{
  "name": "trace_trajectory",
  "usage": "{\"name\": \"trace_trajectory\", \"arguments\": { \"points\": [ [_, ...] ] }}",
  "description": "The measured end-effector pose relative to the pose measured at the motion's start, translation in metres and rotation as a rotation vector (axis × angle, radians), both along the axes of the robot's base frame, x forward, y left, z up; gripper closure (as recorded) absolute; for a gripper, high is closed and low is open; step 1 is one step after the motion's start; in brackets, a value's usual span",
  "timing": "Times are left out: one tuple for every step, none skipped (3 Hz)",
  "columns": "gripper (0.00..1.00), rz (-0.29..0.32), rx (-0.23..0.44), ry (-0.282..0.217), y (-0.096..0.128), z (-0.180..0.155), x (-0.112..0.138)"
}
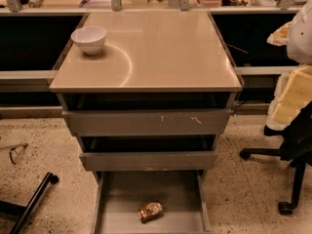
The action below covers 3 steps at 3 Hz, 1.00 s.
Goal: Pick orange can from bottom drawer and place on counter
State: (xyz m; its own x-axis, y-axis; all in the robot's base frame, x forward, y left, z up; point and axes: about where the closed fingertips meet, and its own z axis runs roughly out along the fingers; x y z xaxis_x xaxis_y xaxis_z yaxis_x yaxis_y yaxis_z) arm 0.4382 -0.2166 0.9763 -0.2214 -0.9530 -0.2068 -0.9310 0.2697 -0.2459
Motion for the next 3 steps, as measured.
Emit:
{"name": "trace_trajectory", "arguments": {
  "points": [
    [0.0,0.0,0.0,0.0,0.0,0.0,0.0],
    [0.0,0.035,-0.022,0.052,0.015,-0.034,-0.007],
    [0.0,0.097,0.006,0.118,0.054,-0.106,-0.016]
  ]
}}
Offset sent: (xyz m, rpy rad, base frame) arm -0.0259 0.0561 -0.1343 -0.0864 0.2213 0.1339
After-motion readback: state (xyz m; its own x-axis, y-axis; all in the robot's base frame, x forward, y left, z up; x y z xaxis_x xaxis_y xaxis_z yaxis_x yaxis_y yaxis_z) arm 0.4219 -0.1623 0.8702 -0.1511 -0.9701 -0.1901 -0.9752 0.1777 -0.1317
